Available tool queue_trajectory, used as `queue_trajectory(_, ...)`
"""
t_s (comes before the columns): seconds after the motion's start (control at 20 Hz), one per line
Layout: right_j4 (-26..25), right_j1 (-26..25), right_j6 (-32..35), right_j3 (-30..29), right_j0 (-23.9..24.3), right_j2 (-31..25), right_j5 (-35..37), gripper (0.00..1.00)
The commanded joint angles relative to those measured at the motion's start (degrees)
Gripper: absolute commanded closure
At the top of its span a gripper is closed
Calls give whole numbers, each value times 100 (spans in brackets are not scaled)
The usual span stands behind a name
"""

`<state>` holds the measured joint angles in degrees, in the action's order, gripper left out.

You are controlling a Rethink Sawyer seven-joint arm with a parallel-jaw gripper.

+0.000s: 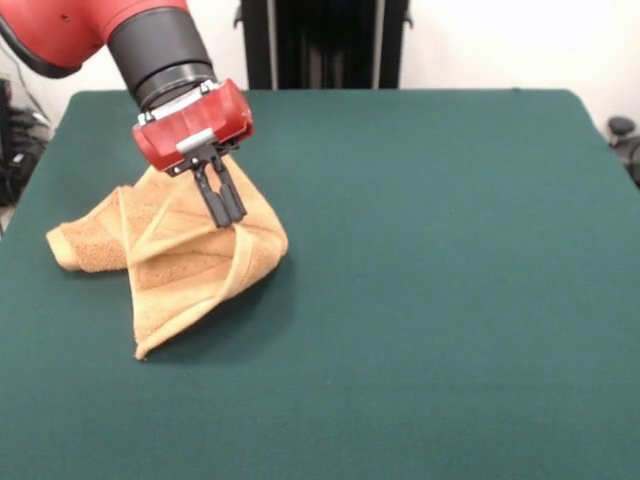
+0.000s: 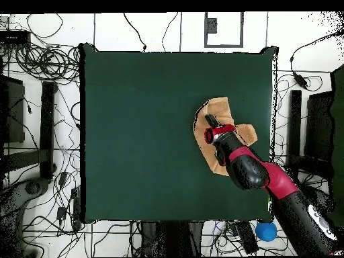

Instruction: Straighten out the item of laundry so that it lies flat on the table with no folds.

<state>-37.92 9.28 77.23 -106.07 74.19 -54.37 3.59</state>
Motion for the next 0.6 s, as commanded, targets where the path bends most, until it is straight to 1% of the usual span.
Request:
queue_trajectory(0.05, 208, 257, 1144, -18, -422, 699, -170, 100)
queue_trajectory(0.6, 235, 107, 1118, -2, -423, 676, -201, 100)
